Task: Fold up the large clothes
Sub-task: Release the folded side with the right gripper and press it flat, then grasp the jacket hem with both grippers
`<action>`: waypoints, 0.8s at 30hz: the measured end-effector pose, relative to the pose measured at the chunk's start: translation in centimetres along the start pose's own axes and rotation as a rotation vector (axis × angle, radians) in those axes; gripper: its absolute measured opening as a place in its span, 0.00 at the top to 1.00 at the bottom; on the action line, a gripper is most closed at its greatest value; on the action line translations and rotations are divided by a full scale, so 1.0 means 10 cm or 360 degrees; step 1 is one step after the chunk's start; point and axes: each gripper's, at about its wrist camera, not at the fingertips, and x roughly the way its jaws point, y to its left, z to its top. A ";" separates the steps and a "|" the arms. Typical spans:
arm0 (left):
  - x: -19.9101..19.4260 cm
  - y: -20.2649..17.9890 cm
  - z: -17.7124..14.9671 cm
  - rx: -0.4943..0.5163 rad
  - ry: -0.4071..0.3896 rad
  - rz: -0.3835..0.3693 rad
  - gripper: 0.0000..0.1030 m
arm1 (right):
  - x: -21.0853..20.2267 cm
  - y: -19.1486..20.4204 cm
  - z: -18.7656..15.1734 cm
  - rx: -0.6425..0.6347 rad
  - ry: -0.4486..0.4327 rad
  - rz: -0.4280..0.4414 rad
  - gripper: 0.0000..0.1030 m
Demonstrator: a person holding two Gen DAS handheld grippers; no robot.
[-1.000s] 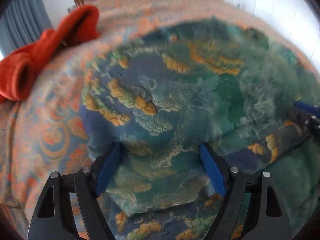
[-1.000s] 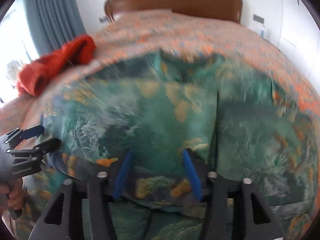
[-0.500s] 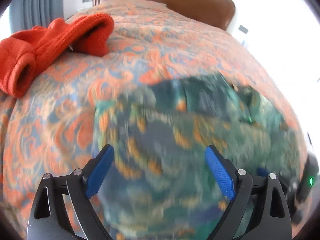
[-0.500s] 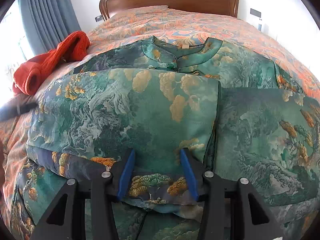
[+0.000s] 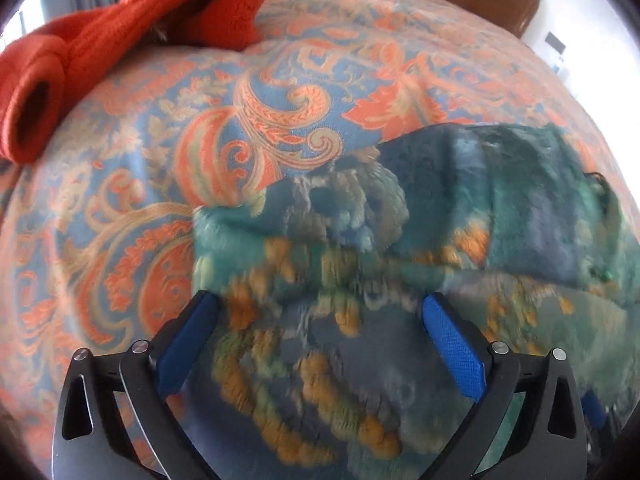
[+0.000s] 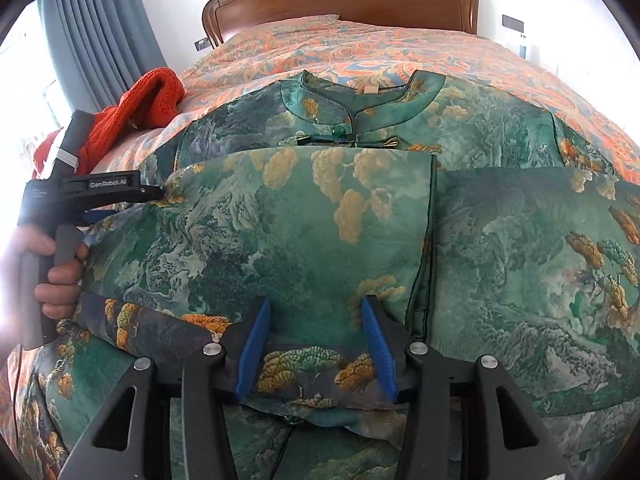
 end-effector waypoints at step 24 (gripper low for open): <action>-3.02 0.56 -3.03 0.0160 -0.0531 -0.0223 0.01 | -3.41 -0.20 -1.85 -0.0119 -0.0677 -0.0462 0.15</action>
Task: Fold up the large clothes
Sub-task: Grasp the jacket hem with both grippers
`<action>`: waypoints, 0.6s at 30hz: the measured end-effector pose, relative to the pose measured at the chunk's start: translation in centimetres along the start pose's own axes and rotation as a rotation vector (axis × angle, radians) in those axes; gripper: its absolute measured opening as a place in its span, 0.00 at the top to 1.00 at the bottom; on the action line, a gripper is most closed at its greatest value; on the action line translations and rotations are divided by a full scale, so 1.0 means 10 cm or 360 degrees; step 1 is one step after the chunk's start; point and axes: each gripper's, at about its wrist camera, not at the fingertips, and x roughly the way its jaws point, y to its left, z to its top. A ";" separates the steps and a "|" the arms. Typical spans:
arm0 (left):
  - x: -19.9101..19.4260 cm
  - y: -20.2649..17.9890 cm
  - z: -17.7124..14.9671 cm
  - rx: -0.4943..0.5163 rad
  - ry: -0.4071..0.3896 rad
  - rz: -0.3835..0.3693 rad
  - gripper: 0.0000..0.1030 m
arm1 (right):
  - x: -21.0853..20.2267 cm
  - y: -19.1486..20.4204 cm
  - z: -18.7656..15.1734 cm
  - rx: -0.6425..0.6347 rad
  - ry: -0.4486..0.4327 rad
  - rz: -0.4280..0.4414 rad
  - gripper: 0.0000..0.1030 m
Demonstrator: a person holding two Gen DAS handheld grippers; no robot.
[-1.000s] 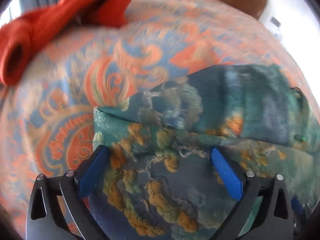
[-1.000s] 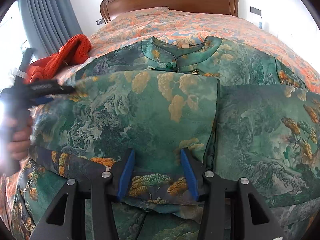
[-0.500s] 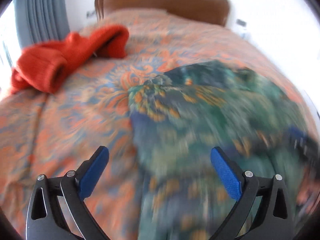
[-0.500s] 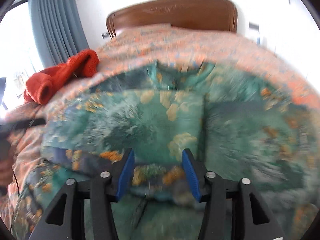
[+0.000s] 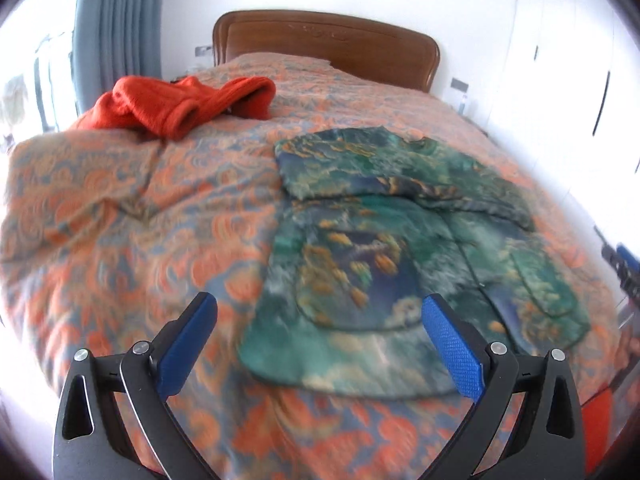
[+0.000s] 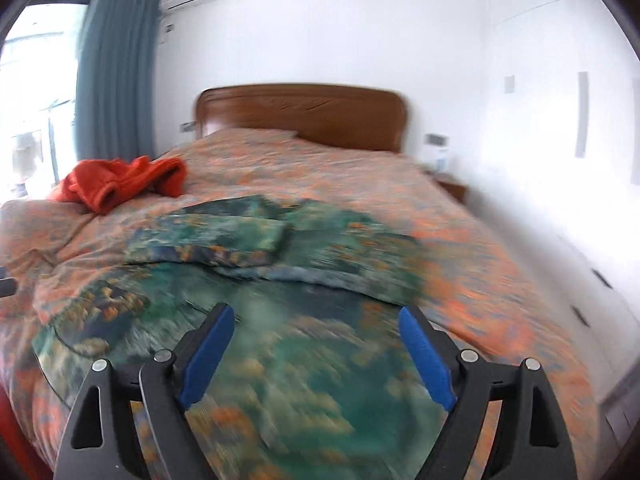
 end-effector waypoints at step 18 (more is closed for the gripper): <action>0.63 0.73 -0.12 -0.0238 0.0319 -0.0102 0.01 | -0.44 -1.03 -0.82 0.0476 0.0292 0.0093 0.00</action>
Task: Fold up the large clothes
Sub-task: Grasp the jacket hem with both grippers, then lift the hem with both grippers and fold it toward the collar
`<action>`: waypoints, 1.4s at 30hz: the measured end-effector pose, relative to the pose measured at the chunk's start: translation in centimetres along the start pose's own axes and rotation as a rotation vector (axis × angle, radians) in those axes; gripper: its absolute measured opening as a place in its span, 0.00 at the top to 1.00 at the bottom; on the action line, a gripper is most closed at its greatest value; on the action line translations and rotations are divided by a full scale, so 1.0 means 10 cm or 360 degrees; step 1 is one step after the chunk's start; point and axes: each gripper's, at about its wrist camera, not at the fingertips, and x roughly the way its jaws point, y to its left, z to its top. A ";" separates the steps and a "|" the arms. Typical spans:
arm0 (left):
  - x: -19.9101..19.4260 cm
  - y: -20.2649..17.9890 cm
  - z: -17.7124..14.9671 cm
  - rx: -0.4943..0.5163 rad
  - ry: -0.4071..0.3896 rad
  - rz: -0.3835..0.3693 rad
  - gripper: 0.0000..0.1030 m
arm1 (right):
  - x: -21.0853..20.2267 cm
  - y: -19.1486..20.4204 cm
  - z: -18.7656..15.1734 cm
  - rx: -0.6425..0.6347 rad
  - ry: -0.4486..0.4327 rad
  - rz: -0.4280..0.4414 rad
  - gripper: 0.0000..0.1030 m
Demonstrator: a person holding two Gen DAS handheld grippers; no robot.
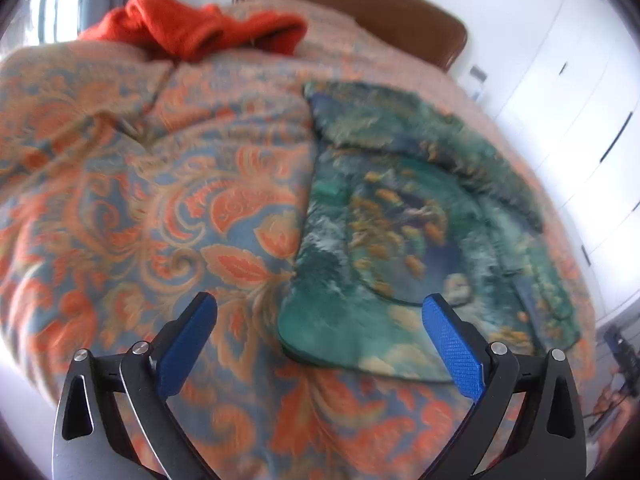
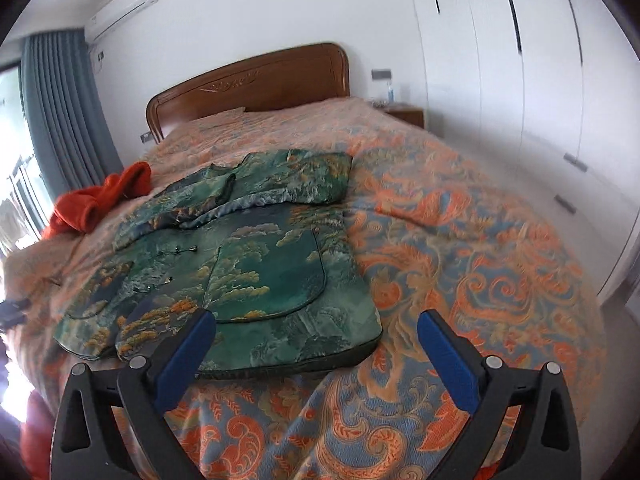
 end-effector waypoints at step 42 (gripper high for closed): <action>-0.26 -0.02 -0.51 -0.0083 0.0329 -0.0309 0.82 | 0.81 -0.16 0.18 0.0216 0.0632 0.0577 0.86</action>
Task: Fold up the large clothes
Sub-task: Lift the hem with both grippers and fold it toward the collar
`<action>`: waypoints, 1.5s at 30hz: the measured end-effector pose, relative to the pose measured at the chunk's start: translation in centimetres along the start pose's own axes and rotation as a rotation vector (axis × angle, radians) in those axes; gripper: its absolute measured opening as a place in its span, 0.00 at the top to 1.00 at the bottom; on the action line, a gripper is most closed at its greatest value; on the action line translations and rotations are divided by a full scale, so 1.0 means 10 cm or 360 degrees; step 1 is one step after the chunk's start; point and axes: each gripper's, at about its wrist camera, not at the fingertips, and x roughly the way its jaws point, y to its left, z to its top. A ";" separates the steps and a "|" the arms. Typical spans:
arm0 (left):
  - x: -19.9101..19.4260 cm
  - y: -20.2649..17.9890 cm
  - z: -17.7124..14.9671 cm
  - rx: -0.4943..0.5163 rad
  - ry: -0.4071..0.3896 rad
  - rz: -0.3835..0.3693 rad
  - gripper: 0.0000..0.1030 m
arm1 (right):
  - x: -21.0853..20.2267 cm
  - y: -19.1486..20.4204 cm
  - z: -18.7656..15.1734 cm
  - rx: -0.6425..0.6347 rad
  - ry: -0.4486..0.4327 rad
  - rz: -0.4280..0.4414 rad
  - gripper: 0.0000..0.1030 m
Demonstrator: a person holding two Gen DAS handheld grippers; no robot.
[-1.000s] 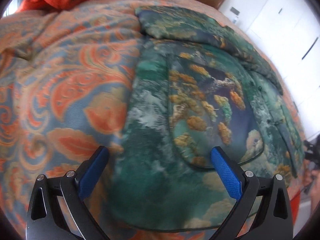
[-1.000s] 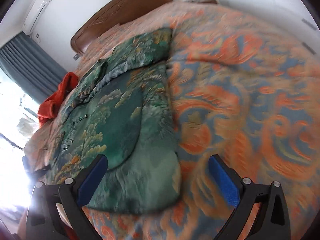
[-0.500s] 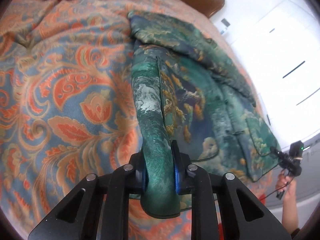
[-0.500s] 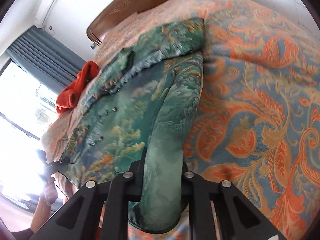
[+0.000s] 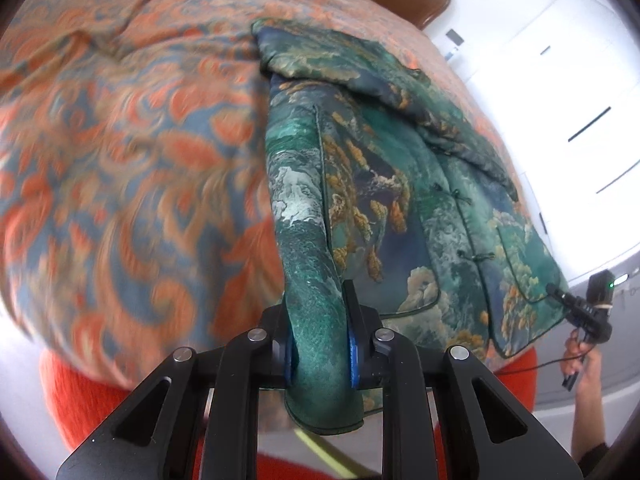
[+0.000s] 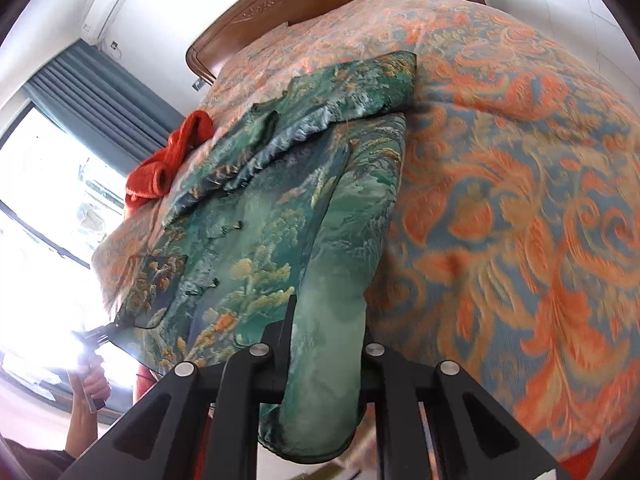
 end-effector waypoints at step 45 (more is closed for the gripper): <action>-0.44 -0.27 1.43 -0.0130 -0.0083 -0.0358 0.86 | -0.24 -0.04 0.54 0.0226 0.0147 0.0325 0.89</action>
